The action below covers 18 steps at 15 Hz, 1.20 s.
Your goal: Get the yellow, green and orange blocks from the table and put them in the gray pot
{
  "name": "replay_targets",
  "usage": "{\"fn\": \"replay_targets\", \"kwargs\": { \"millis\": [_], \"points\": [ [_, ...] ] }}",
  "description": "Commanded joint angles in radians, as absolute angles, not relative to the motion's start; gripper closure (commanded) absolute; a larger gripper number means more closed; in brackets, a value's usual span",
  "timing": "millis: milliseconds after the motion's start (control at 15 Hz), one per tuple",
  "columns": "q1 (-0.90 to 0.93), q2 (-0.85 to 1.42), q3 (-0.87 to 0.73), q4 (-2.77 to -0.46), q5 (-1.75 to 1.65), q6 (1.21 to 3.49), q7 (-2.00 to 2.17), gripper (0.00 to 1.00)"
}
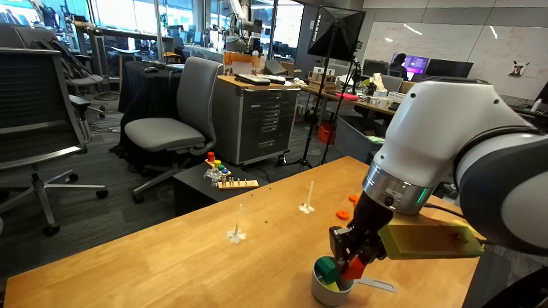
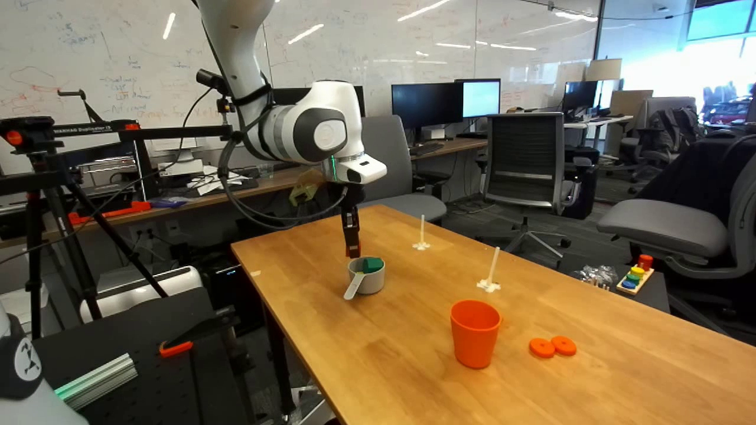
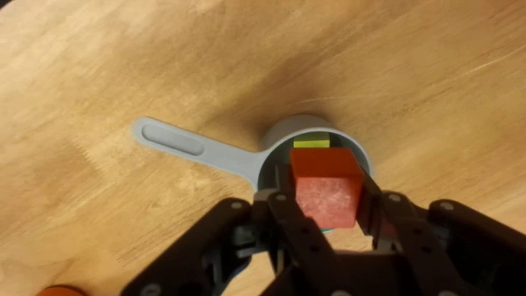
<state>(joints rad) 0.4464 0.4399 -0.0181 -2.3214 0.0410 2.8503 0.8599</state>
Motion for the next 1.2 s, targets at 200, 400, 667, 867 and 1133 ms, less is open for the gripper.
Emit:
{"fn": "replay_targets", "kwargs": {
  "millis": [200, 400, 667, 867, 1133],
  "points": [
    [0.346, 0.416, 0.062, -2.362, 0.108, 2.85, 0.787, 0.88],
    [0.336, 0.437, 0.061, -2.353, 0.101, 2.871, 0.768, 0.88],
    [0.343, 0.484, 0.052, -2.333, 0.094, 2.91, 0.745, 0.88],
    [0.359, 0.524, 0.043, -2.312, 0.091, 2.942, 0.731, 0.86],
    [0.385, 0.561, 0.029, -2.281, 0.089, 2.965, 0.719, 0.88]
  ]
}}
